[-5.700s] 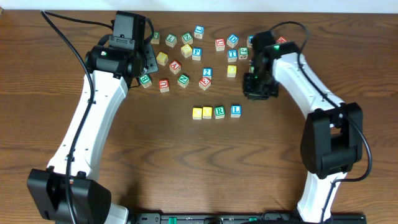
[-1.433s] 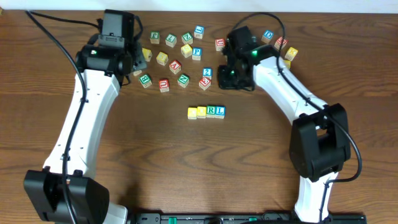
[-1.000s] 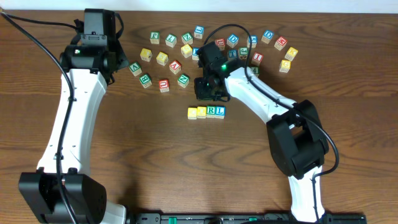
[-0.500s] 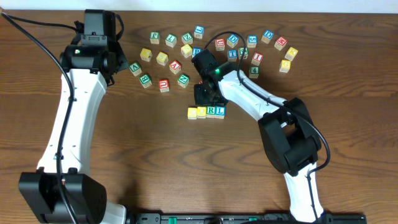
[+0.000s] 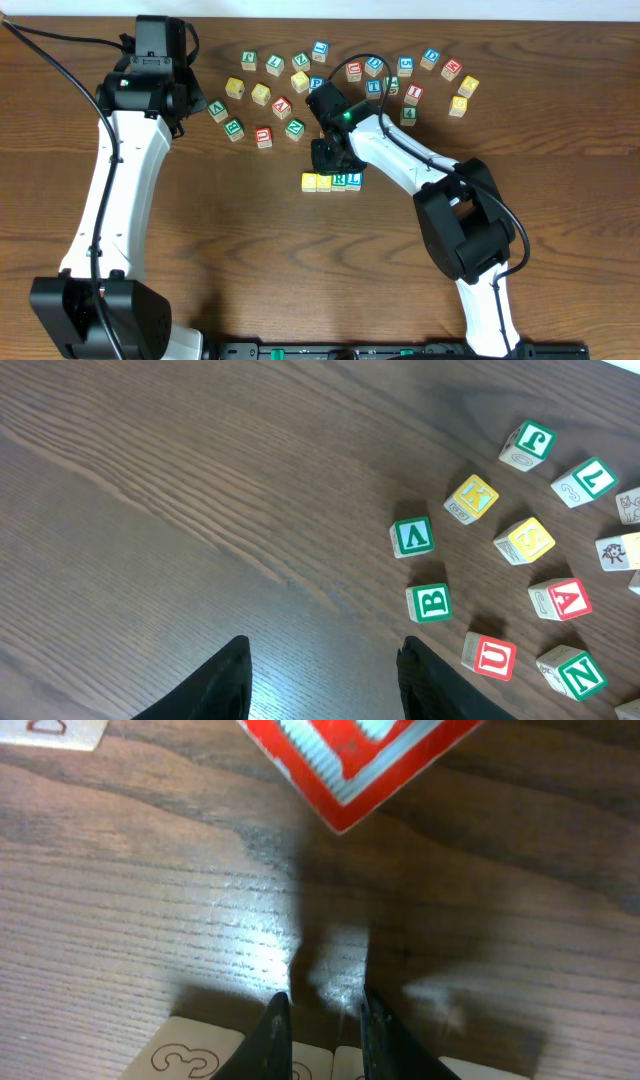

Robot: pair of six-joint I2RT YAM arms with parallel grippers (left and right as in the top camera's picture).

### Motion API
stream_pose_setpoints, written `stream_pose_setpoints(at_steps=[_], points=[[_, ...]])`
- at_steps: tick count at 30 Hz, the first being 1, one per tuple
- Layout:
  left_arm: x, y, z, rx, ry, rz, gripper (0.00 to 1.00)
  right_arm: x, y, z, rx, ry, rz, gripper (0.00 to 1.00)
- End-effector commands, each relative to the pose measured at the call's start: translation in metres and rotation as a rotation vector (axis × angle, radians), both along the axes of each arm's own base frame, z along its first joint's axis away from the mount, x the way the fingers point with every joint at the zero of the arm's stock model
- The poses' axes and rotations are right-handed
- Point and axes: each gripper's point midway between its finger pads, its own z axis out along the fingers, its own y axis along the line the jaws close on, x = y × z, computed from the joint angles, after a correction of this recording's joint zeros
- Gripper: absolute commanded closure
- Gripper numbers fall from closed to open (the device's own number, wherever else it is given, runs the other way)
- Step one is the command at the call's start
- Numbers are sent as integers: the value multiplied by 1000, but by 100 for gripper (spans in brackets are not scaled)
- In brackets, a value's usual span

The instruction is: Spell out CORL

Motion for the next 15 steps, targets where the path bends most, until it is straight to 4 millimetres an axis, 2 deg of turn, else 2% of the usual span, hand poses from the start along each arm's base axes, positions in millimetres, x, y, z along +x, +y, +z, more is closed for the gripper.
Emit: stream_pose_setpoints(at_steps=[1,10,15], points=[[-3,4,-2,24,12,3,53,-1,5,1,-4,-3,-3,82],[-3,5,-2,24,12,3,53,-5,4,0,-12,10,0,82],[-3,5,-2,24,12,3,53,12,1,4,5,-43,-8,81]])
